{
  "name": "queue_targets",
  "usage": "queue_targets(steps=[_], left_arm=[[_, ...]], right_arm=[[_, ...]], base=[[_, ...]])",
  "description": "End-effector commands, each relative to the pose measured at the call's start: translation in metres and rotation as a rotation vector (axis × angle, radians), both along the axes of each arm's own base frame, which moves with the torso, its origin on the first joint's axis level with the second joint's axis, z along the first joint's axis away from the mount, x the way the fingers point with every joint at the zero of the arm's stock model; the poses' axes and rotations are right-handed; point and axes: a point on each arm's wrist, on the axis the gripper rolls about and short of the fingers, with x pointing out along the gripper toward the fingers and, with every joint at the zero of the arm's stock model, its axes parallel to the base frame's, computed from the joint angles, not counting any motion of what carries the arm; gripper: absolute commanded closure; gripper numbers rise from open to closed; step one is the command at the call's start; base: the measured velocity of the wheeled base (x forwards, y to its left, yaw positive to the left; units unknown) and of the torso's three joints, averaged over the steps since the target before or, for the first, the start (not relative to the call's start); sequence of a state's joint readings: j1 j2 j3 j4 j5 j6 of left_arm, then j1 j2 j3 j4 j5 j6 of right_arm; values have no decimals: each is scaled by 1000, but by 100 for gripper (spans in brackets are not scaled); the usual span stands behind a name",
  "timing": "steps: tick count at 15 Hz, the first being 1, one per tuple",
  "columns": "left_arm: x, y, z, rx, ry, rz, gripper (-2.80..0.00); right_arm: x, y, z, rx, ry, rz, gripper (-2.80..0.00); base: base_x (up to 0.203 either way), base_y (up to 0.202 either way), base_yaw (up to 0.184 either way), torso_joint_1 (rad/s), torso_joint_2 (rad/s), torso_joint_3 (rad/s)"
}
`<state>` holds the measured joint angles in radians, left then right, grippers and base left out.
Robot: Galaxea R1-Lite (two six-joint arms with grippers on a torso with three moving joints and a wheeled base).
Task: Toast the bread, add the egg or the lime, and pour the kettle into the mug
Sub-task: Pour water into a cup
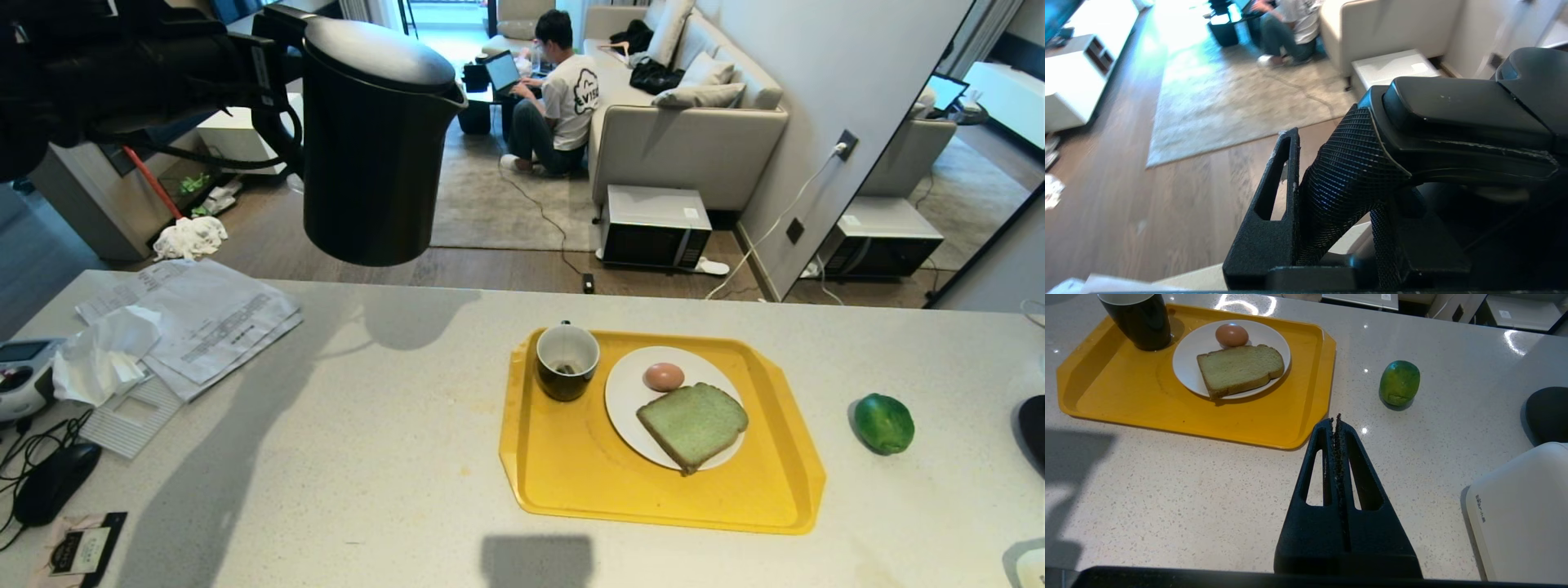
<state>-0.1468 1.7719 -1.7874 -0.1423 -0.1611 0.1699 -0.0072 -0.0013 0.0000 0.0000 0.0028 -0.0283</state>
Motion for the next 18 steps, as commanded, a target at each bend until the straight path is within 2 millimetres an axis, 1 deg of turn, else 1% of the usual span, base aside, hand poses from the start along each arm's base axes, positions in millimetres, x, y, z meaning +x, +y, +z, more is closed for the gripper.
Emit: queue_targets(steps=[1,5,6,9,12,14,18], left_arm=[[18,-6,-15,4,38,42,0],[34,-10,-31,28,80,58,0],[35,-12,-33,38,81,55,0],[33,-18,-31,67,67,42,0],[28,-31,-29,95,50,7,0],[27,-34,-29,175,25,8,0],[25,-49,-34,311,3,-13,0]], right_arm=[[0,0,0,-1,1,0,0],[0,0,0,-1,1,0,0],[0,0,0,-1,1,0,0],[0,0,0,-1,1,0,0],[0,0,0,-1,1,0,0],[0,0,0,-1,1,0,0],[0,0,0,-1,1,0,0]], base=[[0,0,0,6,-2,-129],[0,0,0,4,4,-179],[0,0,0,2,7,-198],[0,0,0,7,2,-200],[0,0,0,8,4,-93],[0,0,0,0,0,0],[0,0,0,0,0,0]])
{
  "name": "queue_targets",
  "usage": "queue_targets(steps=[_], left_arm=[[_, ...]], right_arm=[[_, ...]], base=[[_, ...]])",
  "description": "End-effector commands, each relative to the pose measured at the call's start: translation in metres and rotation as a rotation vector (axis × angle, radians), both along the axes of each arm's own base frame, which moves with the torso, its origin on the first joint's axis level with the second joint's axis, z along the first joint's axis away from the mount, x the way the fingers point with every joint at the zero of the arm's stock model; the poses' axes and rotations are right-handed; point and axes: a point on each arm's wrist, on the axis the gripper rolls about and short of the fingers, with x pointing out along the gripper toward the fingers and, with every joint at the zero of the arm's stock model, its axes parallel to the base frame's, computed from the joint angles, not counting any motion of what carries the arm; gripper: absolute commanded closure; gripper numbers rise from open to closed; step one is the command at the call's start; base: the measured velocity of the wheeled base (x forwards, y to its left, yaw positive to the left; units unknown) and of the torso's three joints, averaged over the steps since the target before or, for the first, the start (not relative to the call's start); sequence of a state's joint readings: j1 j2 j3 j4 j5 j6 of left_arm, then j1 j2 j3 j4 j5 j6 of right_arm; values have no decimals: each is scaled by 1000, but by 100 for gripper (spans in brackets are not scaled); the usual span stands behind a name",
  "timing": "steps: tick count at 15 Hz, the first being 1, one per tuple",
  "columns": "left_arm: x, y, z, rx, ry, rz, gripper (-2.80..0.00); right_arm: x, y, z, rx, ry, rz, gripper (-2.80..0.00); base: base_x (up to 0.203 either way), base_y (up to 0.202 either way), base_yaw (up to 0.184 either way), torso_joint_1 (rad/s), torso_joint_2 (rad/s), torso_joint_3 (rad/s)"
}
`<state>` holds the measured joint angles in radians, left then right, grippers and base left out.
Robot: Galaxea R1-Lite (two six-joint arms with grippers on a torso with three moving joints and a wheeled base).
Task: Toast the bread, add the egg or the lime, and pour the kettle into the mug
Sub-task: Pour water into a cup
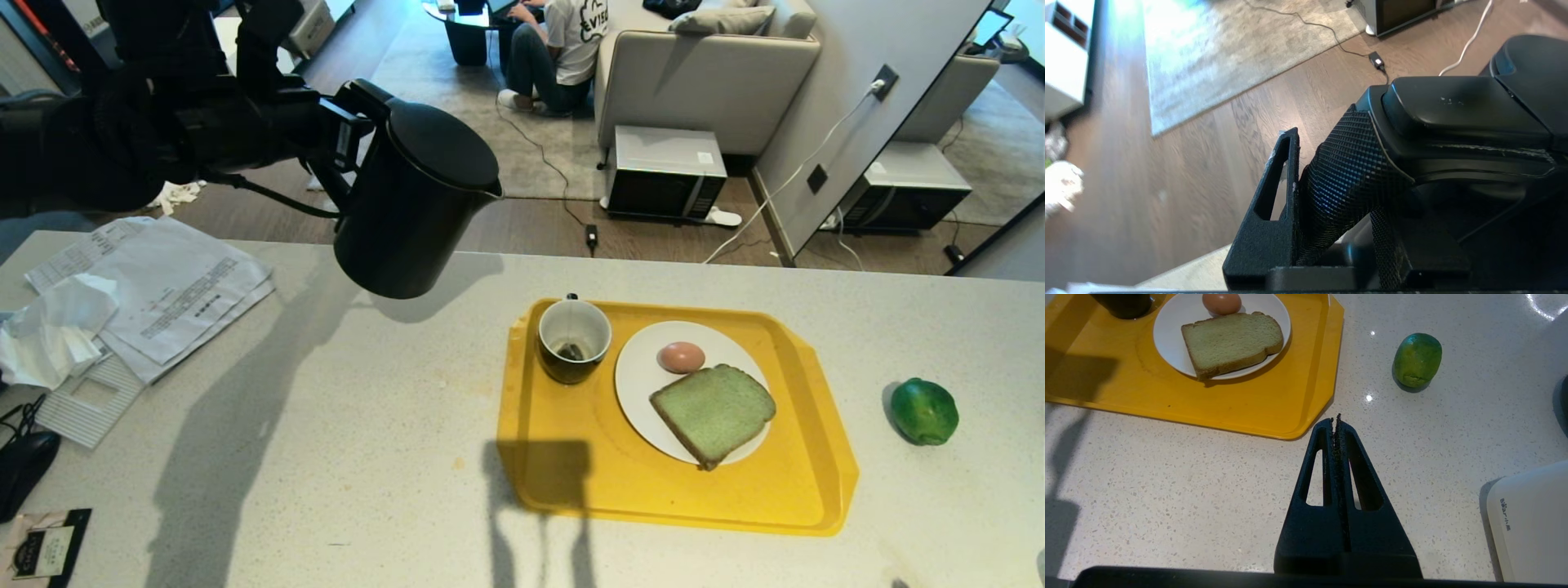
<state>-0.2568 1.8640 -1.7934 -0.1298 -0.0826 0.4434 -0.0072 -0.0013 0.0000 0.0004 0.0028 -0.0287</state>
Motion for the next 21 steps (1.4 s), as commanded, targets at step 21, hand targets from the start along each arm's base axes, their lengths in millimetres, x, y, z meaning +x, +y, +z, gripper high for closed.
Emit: queue_targets(steps=[21], left_arm=[[-45,-93,-24,461,101,-20,0]], right_arm=[[0,0,0,0,1,0,0]], base=[[0,0,0,0,0,0]])
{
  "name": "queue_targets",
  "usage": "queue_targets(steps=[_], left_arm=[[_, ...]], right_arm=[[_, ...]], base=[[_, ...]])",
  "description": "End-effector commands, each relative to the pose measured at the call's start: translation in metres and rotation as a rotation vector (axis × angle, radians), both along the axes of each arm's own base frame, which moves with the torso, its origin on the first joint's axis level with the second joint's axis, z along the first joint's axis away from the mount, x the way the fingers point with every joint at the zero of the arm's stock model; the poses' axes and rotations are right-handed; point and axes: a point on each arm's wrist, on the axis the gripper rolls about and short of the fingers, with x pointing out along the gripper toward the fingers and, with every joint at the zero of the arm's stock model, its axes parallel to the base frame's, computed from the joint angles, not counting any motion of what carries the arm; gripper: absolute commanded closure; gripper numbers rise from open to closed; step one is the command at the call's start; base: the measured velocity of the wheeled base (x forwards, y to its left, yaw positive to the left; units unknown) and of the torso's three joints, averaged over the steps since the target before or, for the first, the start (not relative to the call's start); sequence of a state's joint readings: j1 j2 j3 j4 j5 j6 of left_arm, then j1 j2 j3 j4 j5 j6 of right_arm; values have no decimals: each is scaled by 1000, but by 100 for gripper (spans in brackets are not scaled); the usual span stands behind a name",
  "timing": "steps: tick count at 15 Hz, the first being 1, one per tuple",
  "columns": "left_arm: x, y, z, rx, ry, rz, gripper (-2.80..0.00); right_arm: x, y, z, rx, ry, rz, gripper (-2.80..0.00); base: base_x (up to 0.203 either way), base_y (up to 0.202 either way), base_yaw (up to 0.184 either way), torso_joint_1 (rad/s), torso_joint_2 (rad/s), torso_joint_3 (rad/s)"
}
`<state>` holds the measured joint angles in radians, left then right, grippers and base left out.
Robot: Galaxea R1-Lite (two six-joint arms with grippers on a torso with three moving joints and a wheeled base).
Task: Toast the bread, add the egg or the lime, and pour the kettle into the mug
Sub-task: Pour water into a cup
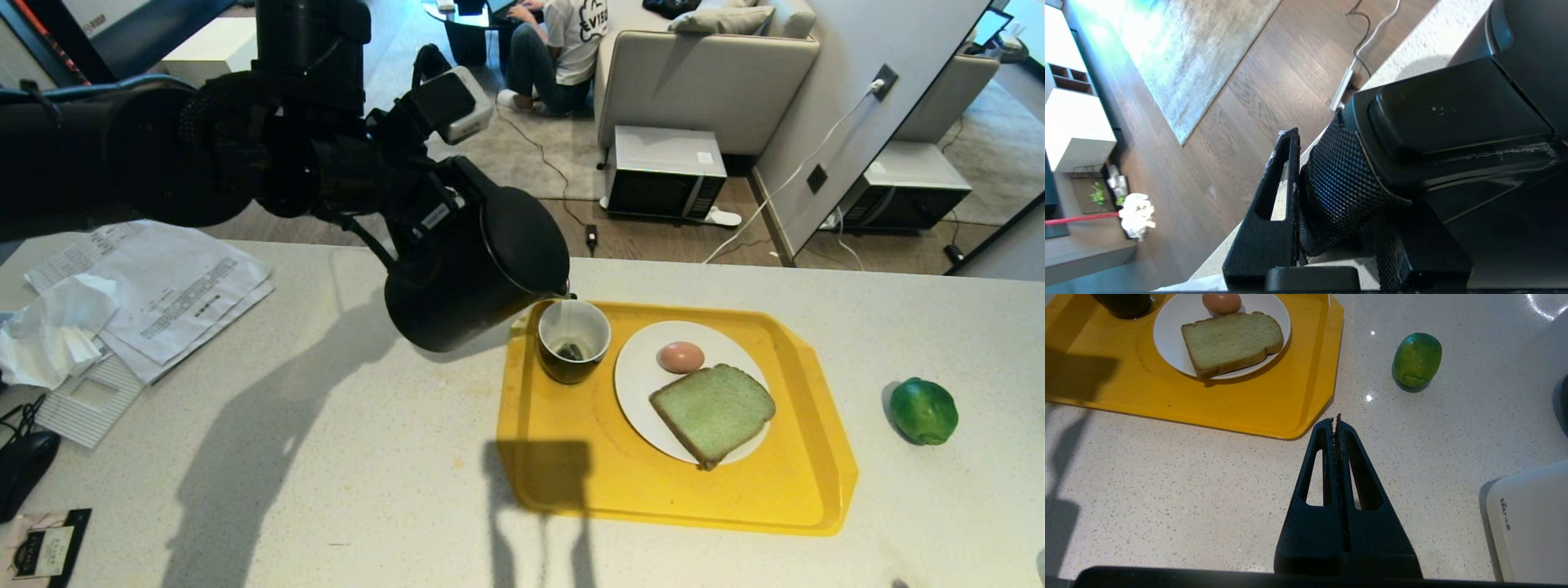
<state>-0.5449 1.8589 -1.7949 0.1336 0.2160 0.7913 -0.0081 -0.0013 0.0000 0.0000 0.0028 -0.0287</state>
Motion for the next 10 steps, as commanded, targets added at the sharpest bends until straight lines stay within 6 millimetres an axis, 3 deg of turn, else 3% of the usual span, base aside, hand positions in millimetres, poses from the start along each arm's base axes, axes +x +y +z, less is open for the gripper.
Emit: queue_targets(steps=[1,10], left_arm=[[-4,-6,-1,27,-5,-8,0],[-1,-18,-10,217,-40,73,0]], right_arm=[[0,0,0,0,1,1,0],[0,0,0,0,1,1,0]], base=[[0,0,0,0,0,0],[0,0,0,0,0,0]])
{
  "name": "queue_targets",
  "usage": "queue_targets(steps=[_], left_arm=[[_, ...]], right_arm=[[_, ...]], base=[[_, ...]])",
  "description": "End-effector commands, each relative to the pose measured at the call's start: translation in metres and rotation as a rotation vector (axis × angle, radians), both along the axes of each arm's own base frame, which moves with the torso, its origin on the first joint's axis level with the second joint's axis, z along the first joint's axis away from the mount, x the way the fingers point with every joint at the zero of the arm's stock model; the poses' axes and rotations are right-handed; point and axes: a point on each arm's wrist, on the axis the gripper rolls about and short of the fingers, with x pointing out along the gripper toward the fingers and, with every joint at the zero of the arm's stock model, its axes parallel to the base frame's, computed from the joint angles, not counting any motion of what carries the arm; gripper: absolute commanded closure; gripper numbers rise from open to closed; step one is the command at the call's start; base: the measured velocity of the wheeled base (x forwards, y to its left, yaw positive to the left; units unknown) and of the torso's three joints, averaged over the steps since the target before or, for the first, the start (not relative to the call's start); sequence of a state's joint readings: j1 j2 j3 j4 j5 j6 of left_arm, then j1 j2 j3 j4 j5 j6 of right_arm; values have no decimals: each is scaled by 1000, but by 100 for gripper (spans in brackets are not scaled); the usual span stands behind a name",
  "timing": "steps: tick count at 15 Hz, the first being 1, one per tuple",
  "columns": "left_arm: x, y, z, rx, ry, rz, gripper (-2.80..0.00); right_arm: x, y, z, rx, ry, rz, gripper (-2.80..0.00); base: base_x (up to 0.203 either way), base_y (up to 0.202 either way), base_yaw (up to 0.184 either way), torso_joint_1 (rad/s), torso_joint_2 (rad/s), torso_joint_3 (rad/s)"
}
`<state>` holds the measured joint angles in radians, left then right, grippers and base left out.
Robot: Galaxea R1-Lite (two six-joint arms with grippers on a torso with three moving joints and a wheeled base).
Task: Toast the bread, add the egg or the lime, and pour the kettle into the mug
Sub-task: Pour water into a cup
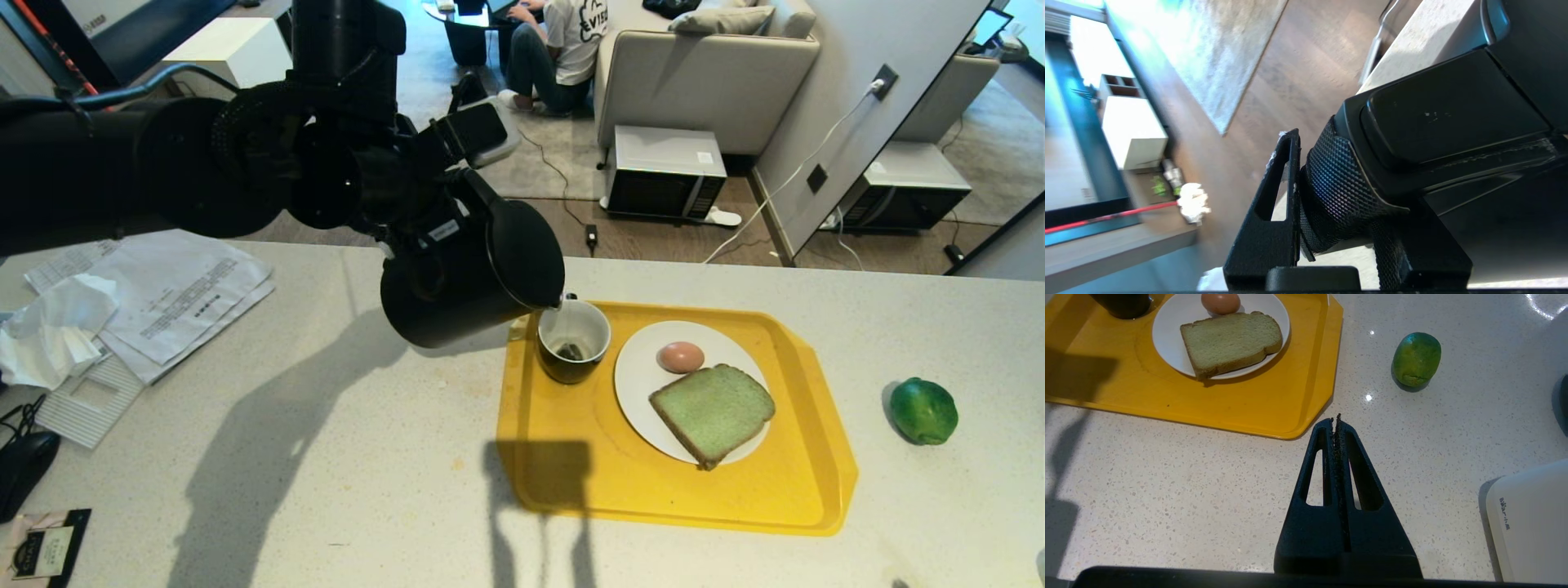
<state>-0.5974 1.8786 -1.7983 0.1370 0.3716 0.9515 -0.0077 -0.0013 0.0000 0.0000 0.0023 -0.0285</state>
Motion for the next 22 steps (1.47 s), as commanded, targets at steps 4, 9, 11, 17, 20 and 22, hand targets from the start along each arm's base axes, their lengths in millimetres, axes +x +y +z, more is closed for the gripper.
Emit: queue_targets(steps=[4,9,11,17,20,22], left_arm=[[10,-8,-5,73,-18,27,0],[19,-22,-6,118,-46,37,0],[19,-25,-8,153,-51,29,0],[19,-32,-11,190,-52,22,0],[20,-33,-11,237,-63,22,0],[20,-33,-11,265,-69,27,0]], right_arm=[[0,0,0,-1,1,1,0],[0,0,0,-1,1,1,0],[0,0,0,-1,1,1,0],[0,0,0,-1,1,1,0],[0,0,0,-1,1,1,0],[0,0,0,-1,1,1,0]], base=[[0,0,0,0,0,0],[0,0,0,0,0,0],[0,0,0,0,0,0],[0,0,0,0,0,0],[0,0,0,0,0,0],[0,0,0,0,0,0]])
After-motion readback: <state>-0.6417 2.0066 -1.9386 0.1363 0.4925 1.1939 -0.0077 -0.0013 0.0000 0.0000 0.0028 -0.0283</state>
